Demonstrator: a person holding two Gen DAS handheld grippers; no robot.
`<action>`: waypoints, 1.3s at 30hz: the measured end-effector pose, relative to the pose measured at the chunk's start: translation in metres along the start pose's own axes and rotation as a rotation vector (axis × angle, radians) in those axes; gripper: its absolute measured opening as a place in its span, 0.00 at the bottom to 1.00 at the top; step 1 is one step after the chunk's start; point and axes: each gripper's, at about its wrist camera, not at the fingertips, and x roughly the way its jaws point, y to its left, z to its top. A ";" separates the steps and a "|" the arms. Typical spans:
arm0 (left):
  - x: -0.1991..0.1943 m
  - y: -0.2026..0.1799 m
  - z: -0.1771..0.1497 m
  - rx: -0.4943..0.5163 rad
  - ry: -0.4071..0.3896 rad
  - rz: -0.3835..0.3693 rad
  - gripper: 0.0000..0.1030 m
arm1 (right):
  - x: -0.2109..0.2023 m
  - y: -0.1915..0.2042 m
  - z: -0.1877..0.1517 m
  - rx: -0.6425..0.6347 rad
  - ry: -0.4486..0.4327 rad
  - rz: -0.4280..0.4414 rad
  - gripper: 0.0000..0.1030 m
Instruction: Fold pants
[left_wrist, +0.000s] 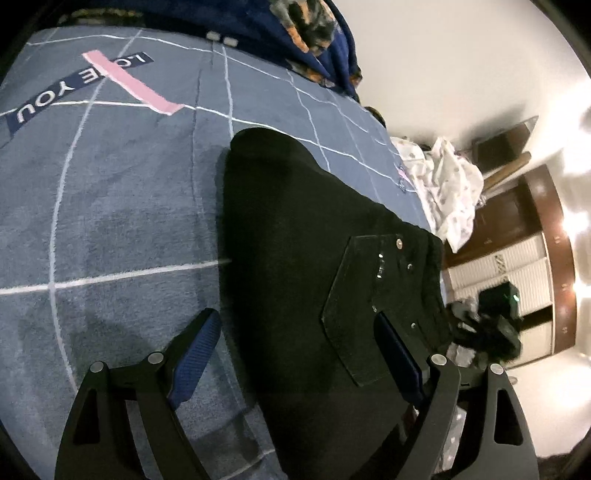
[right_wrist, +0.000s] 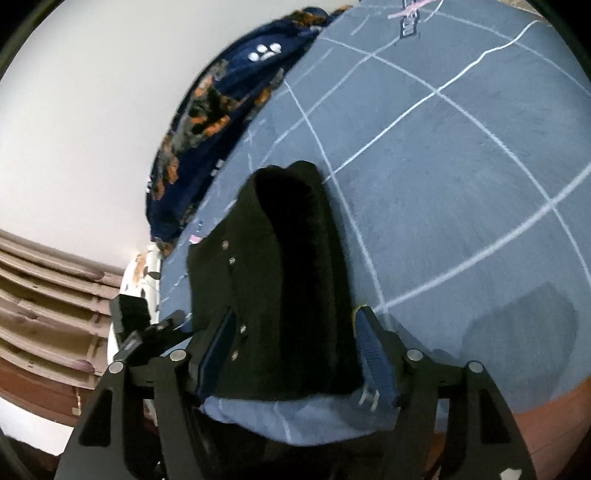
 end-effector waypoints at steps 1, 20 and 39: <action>0.001 -0.001 0.001 0.020 0.012 -0.002 0.83 | 0.006 -0.003 0.005 0.000 0.012 0.006 0.64; 0.026 -0.009 0.022 0.143 0.197 -0.263 0.83 | 0.050 0.000 0.028 -0.096 0.223 0.161 0.78; 0.033 -0.053 0.002 0.343 0.114 0.223 0.35 | 0.057 -0.001 0.029 -0.137 0.278 0.121 0.39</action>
